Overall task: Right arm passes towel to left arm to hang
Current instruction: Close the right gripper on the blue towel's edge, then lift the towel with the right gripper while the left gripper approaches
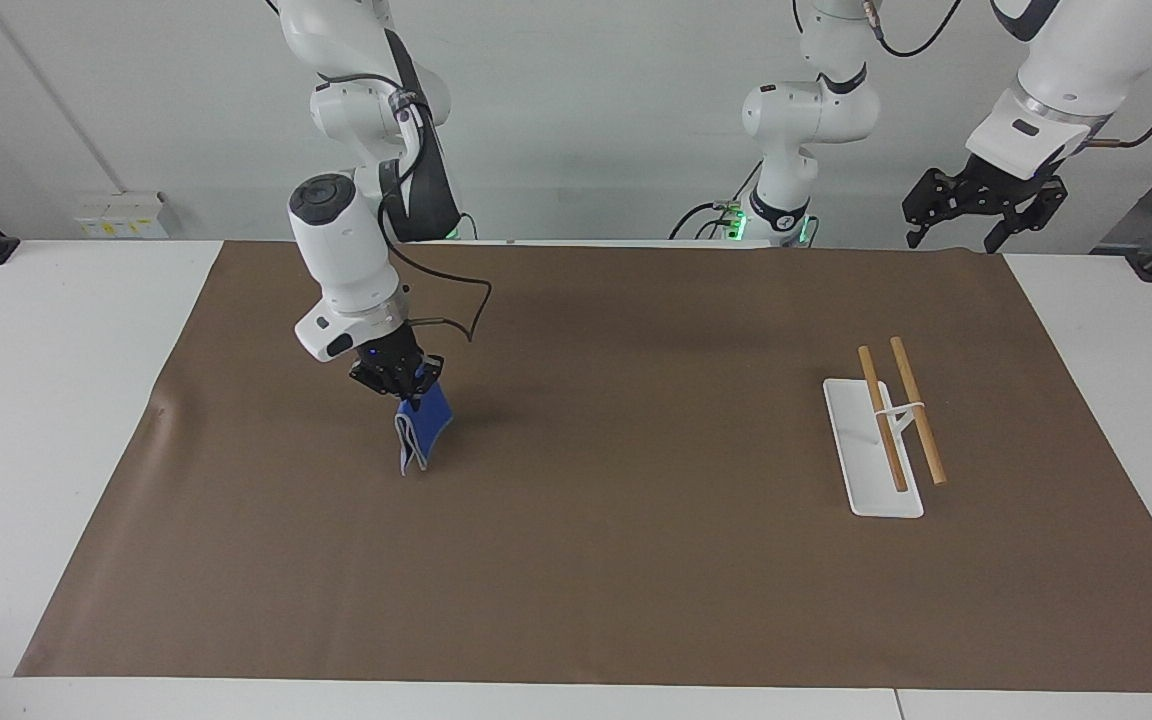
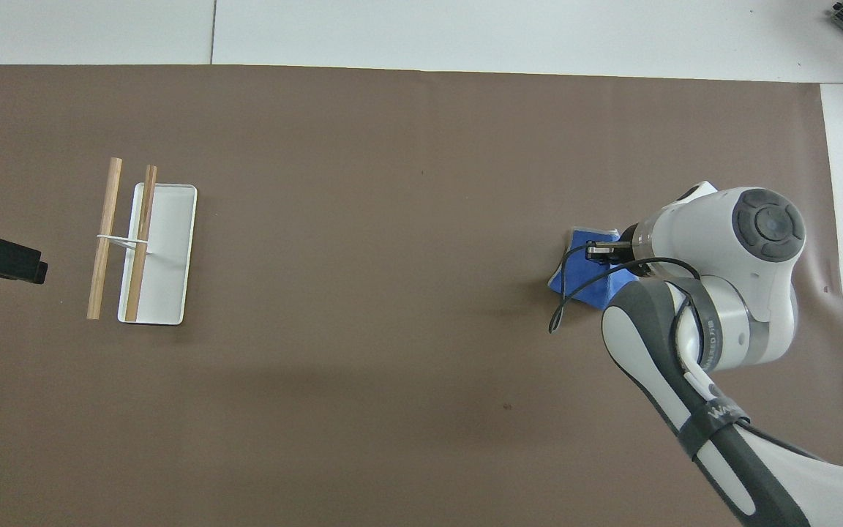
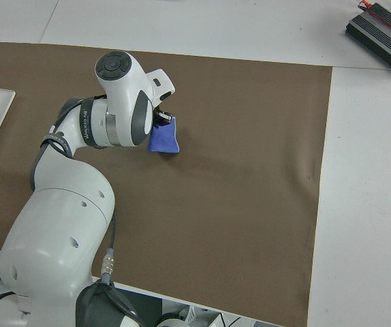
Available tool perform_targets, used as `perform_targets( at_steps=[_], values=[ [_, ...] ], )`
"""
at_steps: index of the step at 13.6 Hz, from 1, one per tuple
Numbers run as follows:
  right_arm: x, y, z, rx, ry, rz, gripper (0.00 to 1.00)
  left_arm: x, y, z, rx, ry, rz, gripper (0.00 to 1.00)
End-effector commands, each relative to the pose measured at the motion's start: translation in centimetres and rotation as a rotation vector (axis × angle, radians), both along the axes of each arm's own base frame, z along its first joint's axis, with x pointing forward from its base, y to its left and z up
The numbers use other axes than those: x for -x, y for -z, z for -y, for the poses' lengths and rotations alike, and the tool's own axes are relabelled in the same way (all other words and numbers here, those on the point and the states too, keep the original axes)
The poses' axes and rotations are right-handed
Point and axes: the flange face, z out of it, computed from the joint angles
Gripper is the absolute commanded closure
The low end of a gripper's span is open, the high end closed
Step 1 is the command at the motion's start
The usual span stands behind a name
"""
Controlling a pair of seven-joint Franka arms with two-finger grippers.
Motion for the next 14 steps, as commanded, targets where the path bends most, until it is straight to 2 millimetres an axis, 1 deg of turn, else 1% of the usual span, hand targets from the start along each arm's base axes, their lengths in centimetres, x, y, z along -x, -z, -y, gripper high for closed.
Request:
perform_targets(
  at_steps=[1, 3, 5, 7, 8, 9, 10, 11, 12, 13, 14],
  values=[
    [-1.3, -3.7, -1.5, -0.114, -0.008, 0.041, 1.0, 0.7, 0.1, -0.2, -0.009, 0.002, -0.005, 0.0],
    [-1.0, -6.3, -1.7, -0.179, -0.045, 0.088, 1.0, 0.7, 0.1, -0.2, -0.011, 0.002, -0.004, 0.0],
    [-0.6, -8.2, -2.1, -0.323, -0.04, 0.113, 1.0, 0.7, 0.1, -0.2, -0.011, 0.004, -0.005, 0.0],
    [-0.4, -8.8, -2.8, -0.481, 0.009, 0.108, 1.0, 0.6, 0.0, -0.2, -0.011, -0.001, 0.001, 0.0],
    [-0.1, -9.1, -3.8, -0.549, 0.019, 0.105, 1.0, 0.5, 0.1, 0.3, -0.01, 0.011, 0.004, 0.0],
    [0.0, -9.3, -4.1, -0.596, 0.036, 0.098, 1.0, 0.6, 0.0, 0.3, -0.01, 0.015, 0.004, 0.0],
    [0.5, -9.4, -5.1, -0.645, 0.046, 0.083, 1.0, 0.7, 0.1, 0.0, -0.01, 0.002, -0.008, 0.0],
    [0.9, -9.6, -5.9, -0.703, 0.063, 0.069, 1.0, 1.4, 0.4, 0.3, -0.014, 0.009, -0.037, 0.0],
    [1.3, -9.7, -6.7, -0.755, 0.075, 0.052, 1.0, 1.5, 1.1, 0.6, -0.014, 0.014, -0.037, 0.0],
    [1.7, -9.8, -7.8, -0.805, 0.07, 0.041, 1.0, 1.2, 1.1, 0.8, -0.011, 0.005, 0.001, 0.0],
    [1.8, -10.0, -8.2, -0.878, 0.087, 0.038, 1.0, 1.2, 1.9, 1.5, -0.01, -0.016, 0.016, 0.0]
  ],
)
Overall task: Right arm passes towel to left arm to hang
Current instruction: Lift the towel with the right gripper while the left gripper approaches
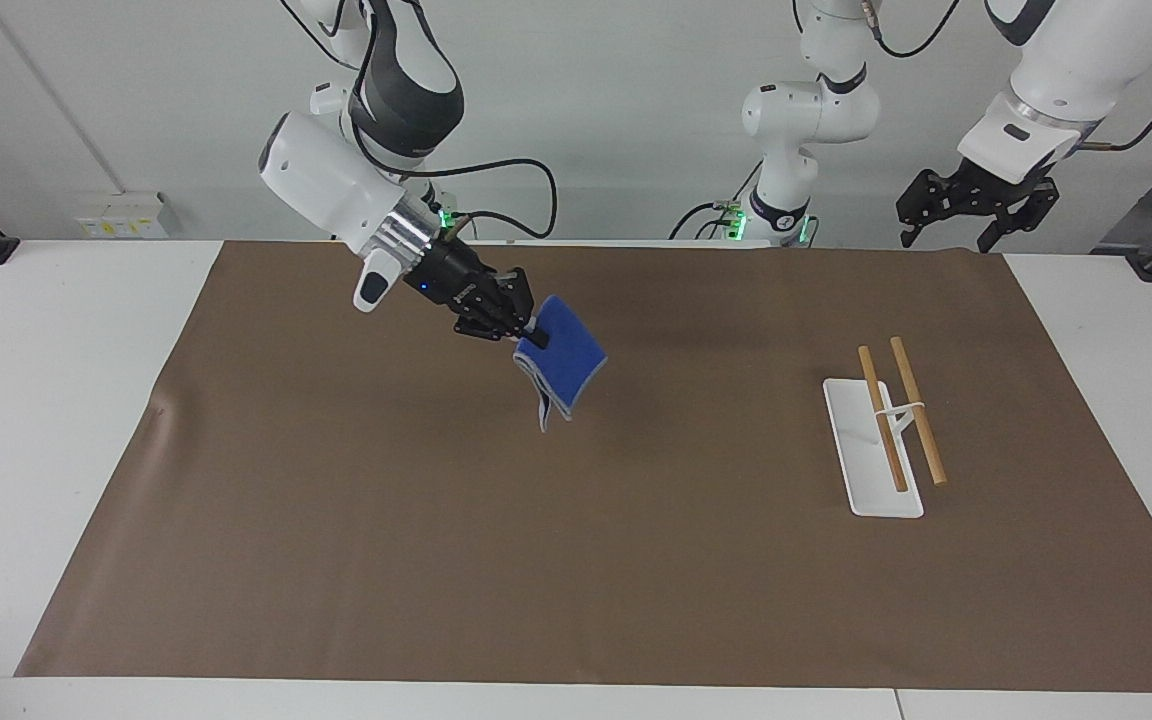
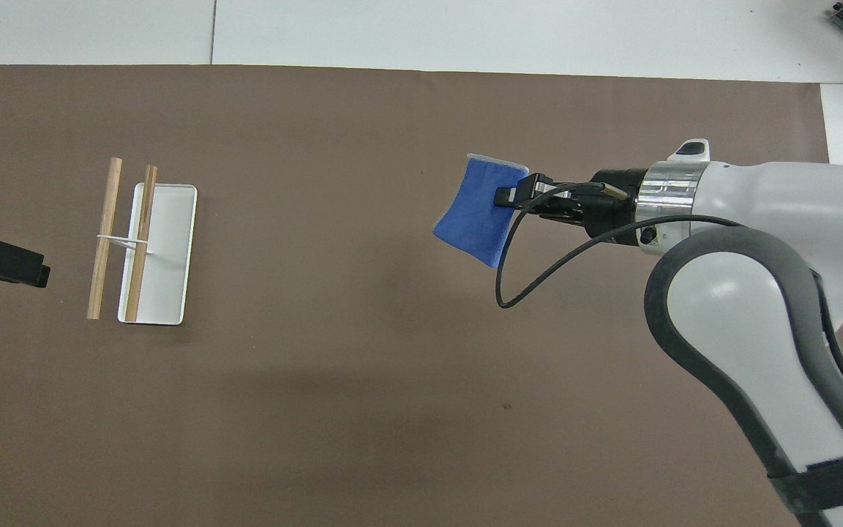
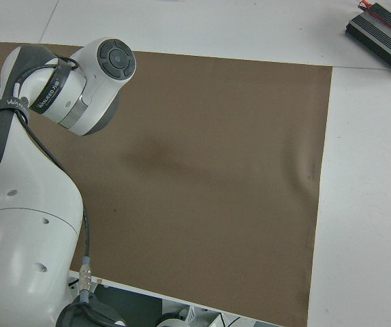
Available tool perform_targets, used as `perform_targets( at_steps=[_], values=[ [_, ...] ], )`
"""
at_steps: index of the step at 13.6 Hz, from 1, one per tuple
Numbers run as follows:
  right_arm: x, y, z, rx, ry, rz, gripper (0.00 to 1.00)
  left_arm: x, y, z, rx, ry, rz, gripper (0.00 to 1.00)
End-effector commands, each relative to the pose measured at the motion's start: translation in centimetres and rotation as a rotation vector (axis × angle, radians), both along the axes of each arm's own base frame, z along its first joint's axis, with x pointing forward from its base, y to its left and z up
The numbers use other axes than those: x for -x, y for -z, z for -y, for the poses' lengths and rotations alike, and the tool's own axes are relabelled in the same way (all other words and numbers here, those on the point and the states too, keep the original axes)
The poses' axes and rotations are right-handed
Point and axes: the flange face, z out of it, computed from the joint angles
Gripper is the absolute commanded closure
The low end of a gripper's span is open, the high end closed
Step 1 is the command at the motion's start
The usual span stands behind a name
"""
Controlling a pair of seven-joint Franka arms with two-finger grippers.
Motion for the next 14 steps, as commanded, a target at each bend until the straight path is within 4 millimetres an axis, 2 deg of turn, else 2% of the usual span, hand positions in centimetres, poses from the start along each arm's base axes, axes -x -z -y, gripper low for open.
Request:
perform_targets(
  at_steps=[1, 3, 6, 8, 10, 11, 12, 14],
  values=[
    [1.1, -0.7, -1.1, -0.161, 0.001, 0.002, 1.0, 1.5, 1.3, 2.3, -0.007, -0.052, 0.055, 0.0],
    [1.7, -0.4, -2.1, -0.265, 0.027, -0.008, 1.0, 1.4, 2.1, 4.3, 0.077, -0.189, 0.1, 0.0],
    [2.5, 0.5, -2.8, -0.375, 0.062, 0.003, 1.0, 0.9, 1.7, 6.6, 0.243, -0.414, 0.12, 0.0],
    [2.7, 0.6, -3.1, -0.367, 0.075, 0.009, 1.0, 0.5, 1.6, 8.0, 0.349, -0.53, 0.124, 0.0],
    [2.7, 1.0, -3.1, -0.356, 0.089, 0.008, 1.0, 0.7, 1.3, 10.6, 0.406, -0.618, 0.126, 0.0],
    [2.9, 1.9, -3.1, -0.348, 0.09, -0.004, 1.0, 0.8, 1.5, 11.9, 0.442, -0.683, 0.118, 0.0],
    [3.4, 2.4, -4.2, -0.343, 0.073, -0.015, 1.0, 0.9, 1.6, 12.9, 0.496, -0.743, 0.12, 0.0],
    [3.6, 2.6, -5.0, -0.333, 0.083, -0.012, 1.0, 1.9, 2.0, 14.7, 0.575, -0.809, 0.085, 0.0]
  ],
)
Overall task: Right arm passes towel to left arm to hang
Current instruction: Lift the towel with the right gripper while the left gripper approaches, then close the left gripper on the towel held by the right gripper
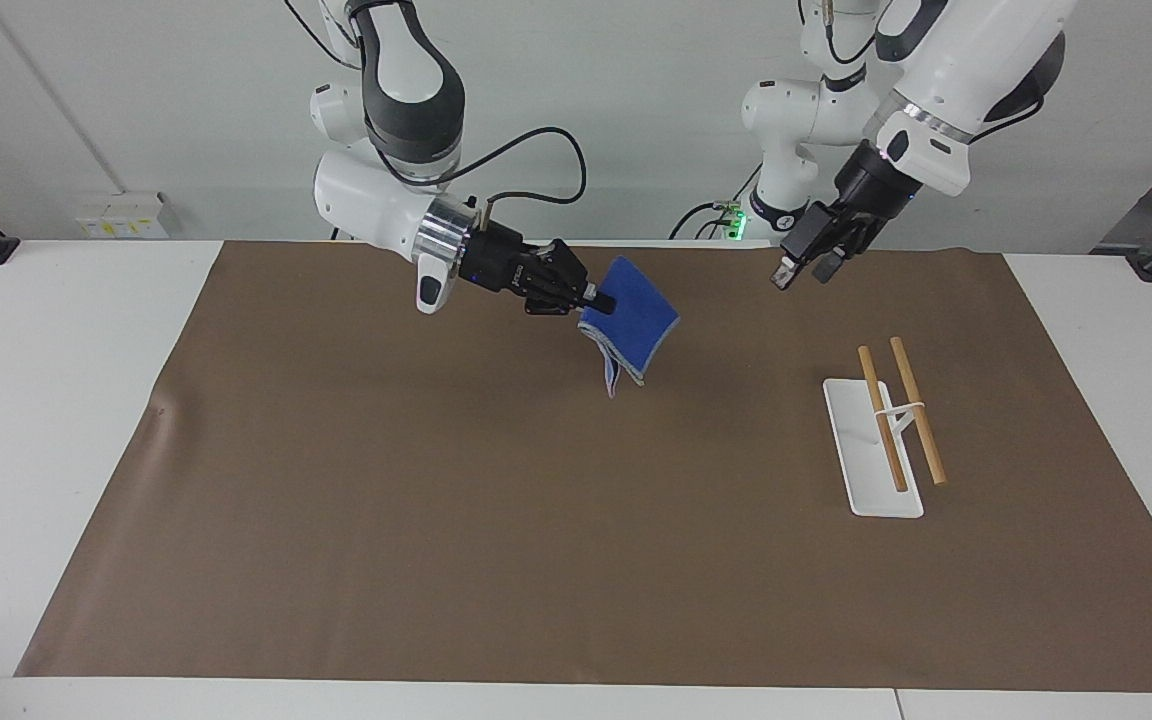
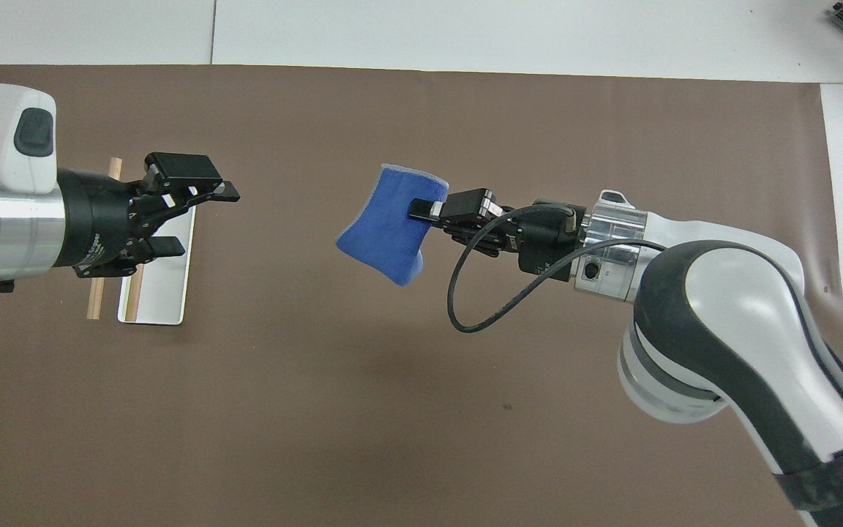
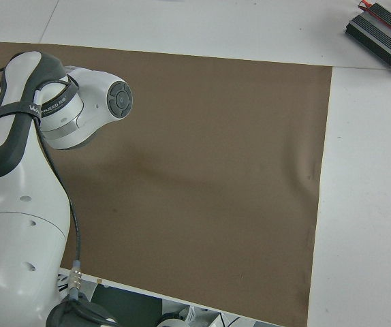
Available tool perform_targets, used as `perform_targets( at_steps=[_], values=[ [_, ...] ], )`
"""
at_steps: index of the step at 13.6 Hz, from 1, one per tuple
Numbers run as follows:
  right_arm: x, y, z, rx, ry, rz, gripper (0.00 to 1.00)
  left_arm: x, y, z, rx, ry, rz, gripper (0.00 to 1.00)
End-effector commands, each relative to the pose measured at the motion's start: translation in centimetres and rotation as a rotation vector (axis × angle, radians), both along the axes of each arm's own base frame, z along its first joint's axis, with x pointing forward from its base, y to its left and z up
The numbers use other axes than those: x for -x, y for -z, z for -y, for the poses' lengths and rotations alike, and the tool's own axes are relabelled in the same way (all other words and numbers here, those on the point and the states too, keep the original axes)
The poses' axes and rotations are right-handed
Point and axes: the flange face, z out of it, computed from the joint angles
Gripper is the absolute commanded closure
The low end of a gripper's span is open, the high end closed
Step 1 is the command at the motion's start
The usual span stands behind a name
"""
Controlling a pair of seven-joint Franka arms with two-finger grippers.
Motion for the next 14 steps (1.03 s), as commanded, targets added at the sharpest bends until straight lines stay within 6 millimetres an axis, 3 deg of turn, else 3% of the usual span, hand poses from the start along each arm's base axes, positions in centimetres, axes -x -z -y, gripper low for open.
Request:
perform_targets(
  at_steps=[1, 3, 4, 8, 11, 14],
  values=[
    [1.4, 0.0, -1.7, 0.003, 0.009, 0.018, 1.0, 2.7, 0.8, 1.6, 0.13, -0.078, -0.024, 0.0],
    [1.5, -0.1, -2.0, 0.006, 0.028, 0.021, 1.0, 4.0, 1.8, 3.3, 0.17, -0.134, -0.045, 0.0],
    [2.1, 0.0, -3.2, 0.009, 0.014, 0.023, 1.0, 4.6, 2.4, 3.6, 0.182, -0.17, -0.055, 0.0],
    [2.5, 0.0, -4.0, 0.018, 0.015, 0.027, 1.0, 5.9, 4.9, 4.4, 0.289, -0.247, -0.097, 0.0],
    [2.3, -0.7, -4.1, -0.016, 0.032, 0.023, 1.0, 6.3, 8.7, 6.2, 0.295, -0.295, -0.086, 0.0],
    [2.3, -0.7, -4.1, -0.018, 0.033, 0.023, 1.0, 4.8, 8.1, 5.3, 0.375, -0.378, -0.054, 0.0]
  ],
)
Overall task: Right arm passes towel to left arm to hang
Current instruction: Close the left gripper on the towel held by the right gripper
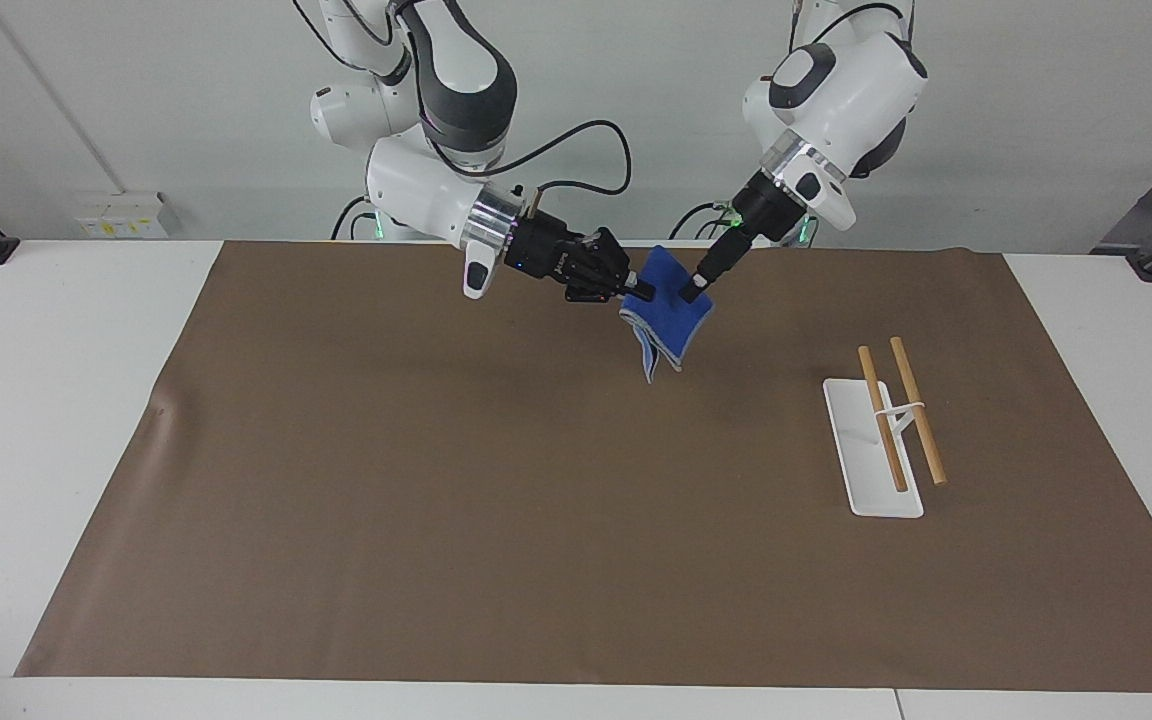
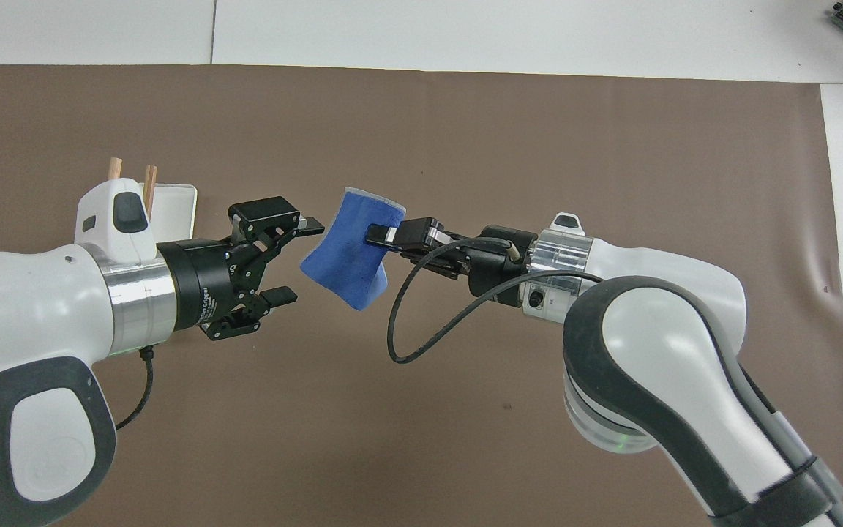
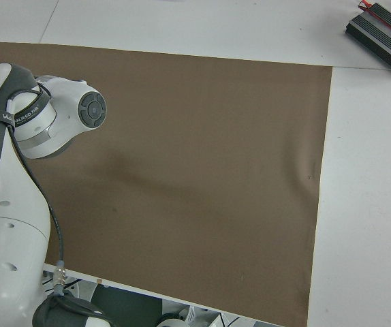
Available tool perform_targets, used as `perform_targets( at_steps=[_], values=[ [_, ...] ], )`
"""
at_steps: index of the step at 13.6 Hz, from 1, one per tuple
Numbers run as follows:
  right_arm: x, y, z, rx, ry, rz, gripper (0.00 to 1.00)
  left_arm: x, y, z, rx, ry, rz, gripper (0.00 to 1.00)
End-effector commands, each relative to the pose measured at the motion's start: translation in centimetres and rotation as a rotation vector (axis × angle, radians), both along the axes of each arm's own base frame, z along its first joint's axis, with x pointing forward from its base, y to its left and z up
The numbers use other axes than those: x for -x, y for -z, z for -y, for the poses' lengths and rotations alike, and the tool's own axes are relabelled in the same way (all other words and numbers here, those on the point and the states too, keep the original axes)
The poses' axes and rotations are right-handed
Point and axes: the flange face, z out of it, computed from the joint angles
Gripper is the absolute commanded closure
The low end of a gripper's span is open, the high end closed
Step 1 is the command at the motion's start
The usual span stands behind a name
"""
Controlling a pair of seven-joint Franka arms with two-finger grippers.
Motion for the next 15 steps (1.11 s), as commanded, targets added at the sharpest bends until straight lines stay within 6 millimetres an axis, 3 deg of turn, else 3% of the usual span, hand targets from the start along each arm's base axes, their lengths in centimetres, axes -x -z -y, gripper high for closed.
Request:
perform_targets(
  at_steps=[1, 3, 5, 7, 9, 11, 14, 15],
  values=[
    [0.3, -0.5, 0.2, -0.013, 0.029, 0.02, 1.0, -0.7, -0.5, -0.4, 0.048, -0.079, 0.036, 0.07],
    [0.4, -0.5, 0.1, -0.007, 0.039, 0.022, 1.0, -0.7, -0.6, -0.3, 0.055, -0.086, 0.042, 0.2],
    [0.4, -0.4, 0.1, -0.005, 0.04, 0.021, 1.0, -0.8, -1.0, -0.2, 0.075, -0.123, 0.078, 0.21],
    [0.4, -0.4, 0.1, -0.005, 0.042, 0.02, 1.0, 0.1, -0.9, 1.5, 0.083, -0.106, 0.085, 0.21],
    [0.4, -0.4, 0.0, -0.005, 0.04, 0.02, 1.0, 0.1, -0.8, 1.5, 0.085, -0.108, 0.077, 0.26],
    [0.4, -0.4, 0.0, -0.005, 0.04, 0.02, 1.0, 0.3, -0.7, 1.5, 0.08, -0.097, 0.072, 0.42],
    [0.4, -0.4, 0.0, -0.005, 0.04, 0.02, 1.0, 0.1, -0.6, 1.2, 0.079, -0.102, 0.073, 0.93],
    [0.4, -0.4, 0.0, -0.005, 0.042, 0.018, 1.0, -0.1, -0.6, 0.9, 0.074, -0.103, 0.078, 1.0]
  ],
)
